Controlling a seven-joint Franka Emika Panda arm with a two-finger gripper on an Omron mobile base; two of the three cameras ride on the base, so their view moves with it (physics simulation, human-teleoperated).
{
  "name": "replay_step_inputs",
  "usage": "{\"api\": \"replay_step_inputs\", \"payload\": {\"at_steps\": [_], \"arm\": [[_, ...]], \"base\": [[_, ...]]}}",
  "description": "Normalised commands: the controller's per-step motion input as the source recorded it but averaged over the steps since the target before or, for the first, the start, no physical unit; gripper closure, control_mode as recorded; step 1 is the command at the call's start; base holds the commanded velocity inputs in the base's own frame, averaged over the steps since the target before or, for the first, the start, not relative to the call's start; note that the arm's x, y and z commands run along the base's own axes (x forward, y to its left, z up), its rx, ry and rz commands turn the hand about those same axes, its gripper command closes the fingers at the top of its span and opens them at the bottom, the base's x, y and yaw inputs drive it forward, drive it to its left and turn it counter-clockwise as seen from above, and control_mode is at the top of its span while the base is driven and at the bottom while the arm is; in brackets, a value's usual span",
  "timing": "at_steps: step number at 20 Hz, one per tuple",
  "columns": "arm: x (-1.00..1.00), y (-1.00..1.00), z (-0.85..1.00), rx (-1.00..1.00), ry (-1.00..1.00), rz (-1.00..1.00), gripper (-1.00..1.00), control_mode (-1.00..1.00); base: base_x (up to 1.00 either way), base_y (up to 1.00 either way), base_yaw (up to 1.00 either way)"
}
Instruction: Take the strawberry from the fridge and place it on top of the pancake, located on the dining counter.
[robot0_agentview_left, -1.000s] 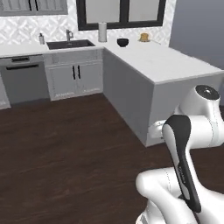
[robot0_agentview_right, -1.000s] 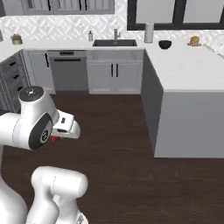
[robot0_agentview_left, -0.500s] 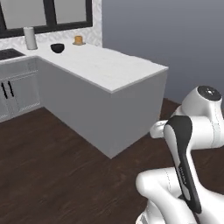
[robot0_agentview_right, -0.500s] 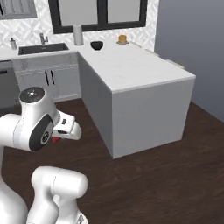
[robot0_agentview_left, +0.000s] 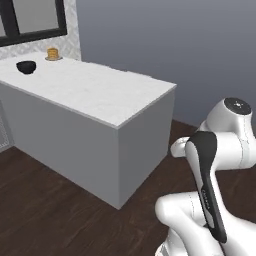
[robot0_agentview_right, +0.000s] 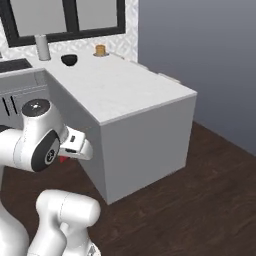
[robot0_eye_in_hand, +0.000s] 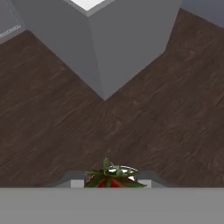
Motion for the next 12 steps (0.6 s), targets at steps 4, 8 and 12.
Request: {"api": "replay_step_inputs", "payload": {"at_steps": [4, 8, 12], "arm": [[0.00, 0.00, 0.00, 0.00, 0.00, 0.00, 1.00, 1.00], [0.00, 0.00, 0.00, 0.00, 0.00, 0.00, 1.00, 1.00], [0.00, 0.00, 0.00, 0.00, 0.00, 0.00, 1.00, 1.00]], "base": [[1.00, 0.00, -0.20], [1.00, -0.22, -0.08], [1.00, -0.59, -0.01]]}}
